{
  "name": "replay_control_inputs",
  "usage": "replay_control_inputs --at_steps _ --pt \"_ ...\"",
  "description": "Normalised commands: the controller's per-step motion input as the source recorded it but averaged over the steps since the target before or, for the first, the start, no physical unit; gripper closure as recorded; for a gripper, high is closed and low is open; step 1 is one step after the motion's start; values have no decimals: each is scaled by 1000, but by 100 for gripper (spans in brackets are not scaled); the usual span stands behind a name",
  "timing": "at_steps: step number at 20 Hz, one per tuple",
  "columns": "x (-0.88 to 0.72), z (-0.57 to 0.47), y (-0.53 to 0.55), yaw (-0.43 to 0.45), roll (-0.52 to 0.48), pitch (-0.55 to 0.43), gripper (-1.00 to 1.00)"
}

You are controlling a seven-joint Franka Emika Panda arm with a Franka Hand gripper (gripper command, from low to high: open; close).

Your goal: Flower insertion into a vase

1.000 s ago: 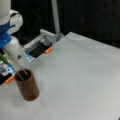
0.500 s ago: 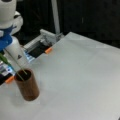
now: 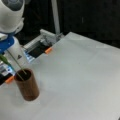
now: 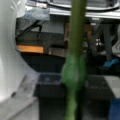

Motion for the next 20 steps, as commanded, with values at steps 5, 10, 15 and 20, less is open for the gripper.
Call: replay_control_inputs --at_steps 5,10,15,20 --pt "267 55 -217 -28 -47 306 100" --pt "256 -44 -174 -27 -54 161 100" --pt "307 -107 -112 21 -97 82 100" --pt "324 -166 -66 3 -93 68 100"
